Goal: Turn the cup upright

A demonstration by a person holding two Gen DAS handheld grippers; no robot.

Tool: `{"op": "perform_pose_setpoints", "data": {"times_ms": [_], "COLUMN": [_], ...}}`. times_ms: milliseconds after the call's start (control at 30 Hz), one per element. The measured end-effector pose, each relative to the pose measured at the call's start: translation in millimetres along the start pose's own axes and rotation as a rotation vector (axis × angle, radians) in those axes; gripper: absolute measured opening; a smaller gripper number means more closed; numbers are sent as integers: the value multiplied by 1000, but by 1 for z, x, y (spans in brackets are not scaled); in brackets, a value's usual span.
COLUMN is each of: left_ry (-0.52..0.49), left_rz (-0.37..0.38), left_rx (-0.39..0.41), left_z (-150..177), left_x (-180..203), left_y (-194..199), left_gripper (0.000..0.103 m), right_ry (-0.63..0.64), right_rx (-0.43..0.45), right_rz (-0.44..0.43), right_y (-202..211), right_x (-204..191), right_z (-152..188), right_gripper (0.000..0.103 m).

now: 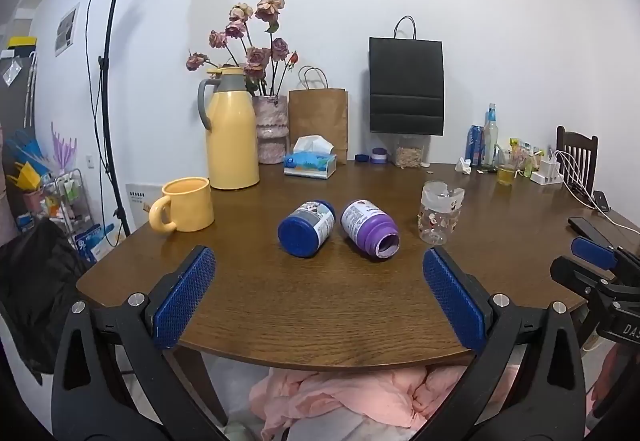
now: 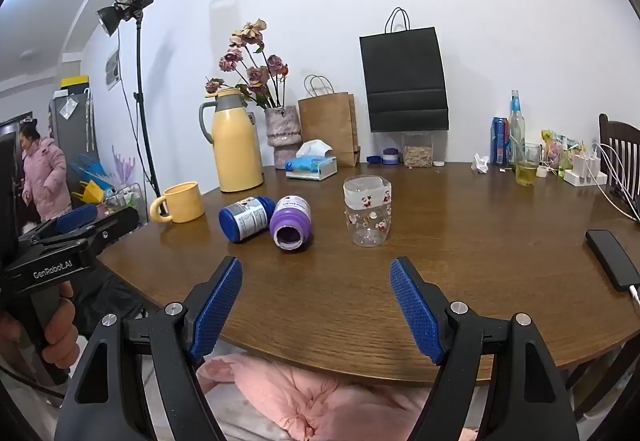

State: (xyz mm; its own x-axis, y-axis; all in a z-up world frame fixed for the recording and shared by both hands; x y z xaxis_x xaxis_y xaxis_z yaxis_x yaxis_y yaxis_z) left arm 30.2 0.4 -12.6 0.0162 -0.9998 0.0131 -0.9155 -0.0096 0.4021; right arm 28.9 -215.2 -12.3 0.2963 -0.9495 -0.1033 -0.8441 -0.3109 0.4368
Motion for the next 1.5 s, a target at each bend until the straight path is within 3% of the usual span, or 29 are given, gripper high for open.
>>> {"op": "perform_pose_setpoints", "data": {"times_ms": [200, 400, 1500], "left_ry": [-6, 30, 16], "left_rz": [-32, -15, -38], "left_rx": [-6, -33, -69], "left_z": [-2, -4, -3], "left_x": [-4, -11, -13], "left_y": [-5, -7, -17], "left_gripper": [103, 103, 103], "right_ry": [-14, -8, -4], "right_rx": [-6, 0, -6], "right_rz": [15, 17, 13], "right_y": [1, 10, 1], "right_x": [3, 0, 2], "right_z": [1, 1, -3], "right_gripper": [81, 81, 81]}}
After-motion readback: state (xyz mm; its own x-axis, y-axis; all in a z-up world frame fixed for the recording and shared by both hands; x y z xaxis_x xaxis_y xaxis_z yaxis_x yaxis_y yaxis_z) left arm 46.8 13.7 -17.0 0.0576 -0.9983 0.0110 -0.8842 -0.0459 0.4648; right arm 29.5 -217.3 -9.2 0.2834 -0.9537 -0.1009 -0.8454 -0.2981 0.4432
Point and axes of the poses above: each gripper's, at about its wrist camera, not at the fingertips, and y roughly against the way its jaws point, x to its right, z to its underside, the point moved 3 cm from there along -y, roughly the way its jaws point, and after that the axes turned 7 degrees about -x, right-handed, at the moved point
